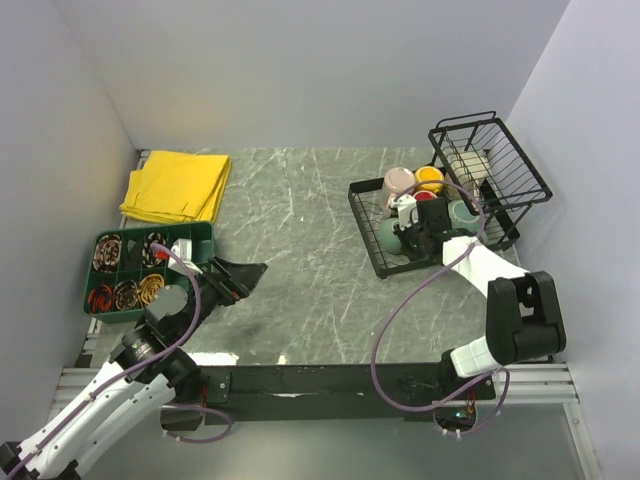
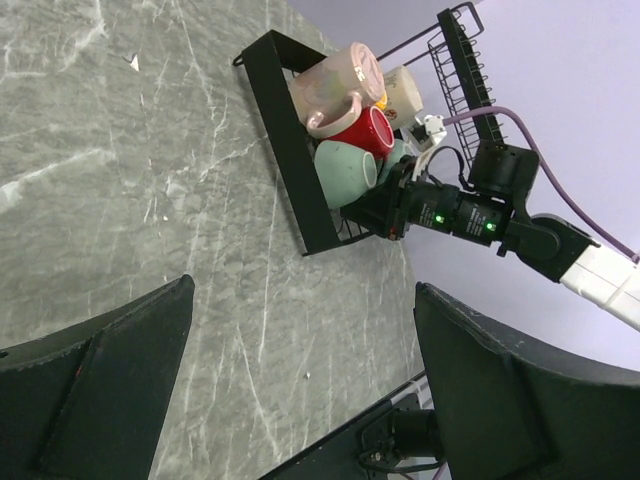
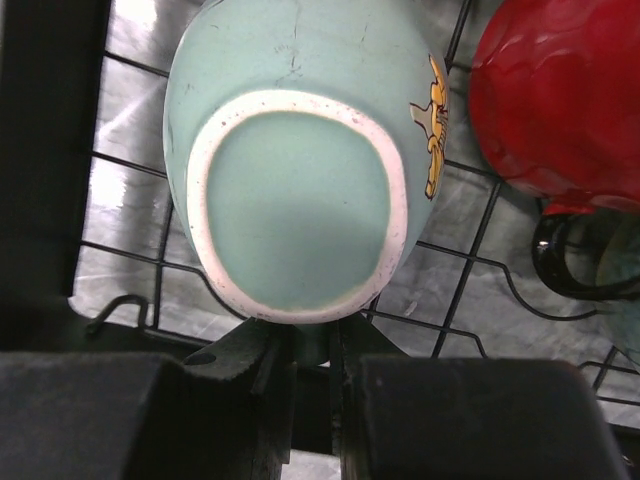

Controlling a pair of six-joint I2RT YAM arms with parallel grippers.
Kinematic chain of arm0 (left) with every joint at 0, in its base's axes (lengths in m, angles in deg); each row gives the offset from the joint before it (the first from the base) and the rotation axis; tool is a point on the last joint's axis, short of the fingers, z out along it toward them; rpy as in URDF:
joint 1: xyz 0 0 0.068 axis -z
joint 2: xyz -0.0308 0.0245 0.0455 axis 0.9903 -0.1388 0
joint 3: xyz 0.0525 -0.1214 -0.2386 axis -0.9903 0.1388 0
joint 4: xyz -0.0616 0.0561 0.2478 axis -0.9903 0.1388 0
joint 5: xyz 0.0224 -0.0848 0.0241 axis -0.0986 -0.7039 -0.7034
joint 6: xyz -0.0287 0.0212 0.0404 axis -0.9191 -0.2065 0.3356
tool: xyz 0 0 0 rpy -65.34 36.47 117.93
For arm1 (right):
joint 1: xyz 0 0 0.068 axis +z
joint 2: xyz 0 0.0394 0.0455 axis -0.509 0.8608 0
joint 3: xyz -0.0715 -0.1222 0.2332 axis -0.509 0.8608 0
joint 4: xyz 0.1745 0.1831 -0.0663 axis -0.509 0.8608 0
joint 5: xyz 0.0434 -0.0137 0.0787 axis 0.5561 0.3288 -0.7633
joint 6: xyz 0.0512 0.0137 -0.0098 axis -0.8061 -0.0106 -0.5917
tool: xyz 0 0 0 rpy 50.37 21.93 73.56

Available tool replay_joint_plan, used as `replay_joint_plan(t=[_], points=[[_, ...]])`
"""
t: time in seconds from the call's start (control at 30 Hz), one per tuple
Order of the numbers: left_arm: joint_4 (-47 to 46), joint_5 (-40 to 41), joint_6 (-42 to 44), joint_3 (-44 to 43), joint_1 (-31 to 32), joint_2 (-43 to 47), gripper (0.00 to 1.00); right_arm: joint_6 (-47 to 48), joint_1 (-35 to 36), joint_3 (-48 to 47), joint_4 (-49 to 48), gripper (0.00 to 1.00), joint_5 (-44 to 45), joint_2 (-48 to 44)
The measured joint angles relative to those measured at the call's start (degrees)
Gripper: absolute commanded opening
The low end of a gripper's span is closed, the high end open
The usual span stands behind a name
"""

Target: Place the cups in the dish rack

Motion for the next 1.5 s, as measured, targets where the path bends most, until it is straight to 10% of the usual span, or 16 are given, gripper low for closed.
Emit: replay_joint_plan(t=[0.53,0.77,1.2,1.5], points=[[0.98,1.09,-0.31,-0.11,0.00,-0.11,0.96,1.95,0.74,-1.86,0.90,0.72,1.99,3.50],[5.84,2.29,1.46,-4.13,0.00,-0.96,0.96,2.45,0.72,-1.84,3.65,0.99,0.24,-9.73],[15.61,12.22,12.50,-22.80,-0.02,-8.00,0.96,-4.04,-7.65,-8.55,9.84,1.00,3.19,-47.12],[21.24,16.55,20.06,-34.25,-0.07,-14.45,0.96,-15.85,-12.76,-15.93,11.52,1.00,16.04,-51.39]])
